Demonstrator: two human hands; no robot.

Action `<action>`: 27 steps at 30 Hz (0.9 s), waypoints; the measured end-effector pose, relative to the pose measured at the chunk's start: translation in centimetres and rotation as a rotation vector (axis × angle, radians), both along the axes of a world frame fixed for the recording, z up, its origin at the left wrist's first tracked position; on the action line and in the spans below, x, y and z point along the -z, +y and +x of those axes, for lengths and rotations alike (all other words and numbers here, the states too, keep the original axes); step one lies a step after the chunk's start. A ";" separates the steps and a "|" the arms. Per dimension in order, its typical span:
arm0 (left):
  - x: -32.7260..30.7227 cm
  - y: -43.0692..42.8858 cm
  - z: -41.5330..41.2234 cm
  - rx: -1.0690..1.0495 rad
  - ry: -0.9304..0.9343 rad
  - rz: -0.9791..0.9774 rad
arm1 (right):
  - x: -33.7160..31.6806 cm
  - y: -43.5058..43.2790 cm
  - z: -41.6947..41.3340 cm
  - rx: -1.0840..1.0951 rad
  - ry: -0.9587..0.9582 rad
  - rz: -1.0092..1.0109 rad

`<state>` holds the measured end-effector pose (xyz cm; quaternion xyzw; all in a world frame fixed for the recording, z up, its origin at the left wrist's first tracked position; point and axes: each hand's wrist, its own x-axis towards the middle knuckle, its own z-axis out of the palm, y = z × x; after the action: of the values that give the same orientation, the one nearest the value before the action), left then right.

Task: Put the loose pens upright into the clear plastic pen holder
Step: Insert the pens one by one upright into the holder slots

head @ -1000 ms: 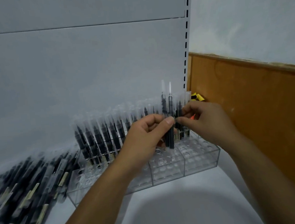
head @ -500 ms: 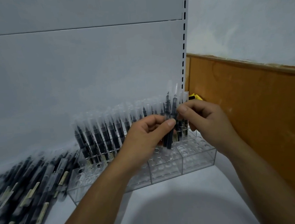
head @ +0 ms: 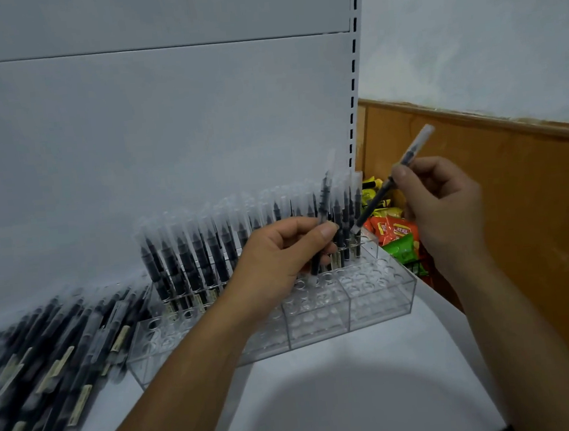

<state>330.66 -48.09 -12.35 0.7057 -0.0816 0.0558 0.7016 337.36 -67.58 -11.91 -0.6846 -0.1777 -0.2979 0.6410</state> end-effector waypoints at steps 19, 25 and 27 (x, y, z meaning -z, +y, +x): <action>0.2 0.1 0.2 0.020 -0.007 0.062 | 1.7 0.5 0.9 0.072 0.132 -0.579; 0.2 0.1 0.1 0.042 -0.012 0.119 | 0.7 1.5 -0.8 -0.202 -0.012 -0.359; 0.3 0.0 0.1 0.057 -0.027 0.162 | 0.4 1.9 -1.2 -0.313 0.012 -0.363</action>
<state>330.71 -48.06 -12.61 0.7568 -0.1155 0.0385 0.6422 336.16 -65.65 -12.35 -0.7544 -0.3284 -0.1544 0.5469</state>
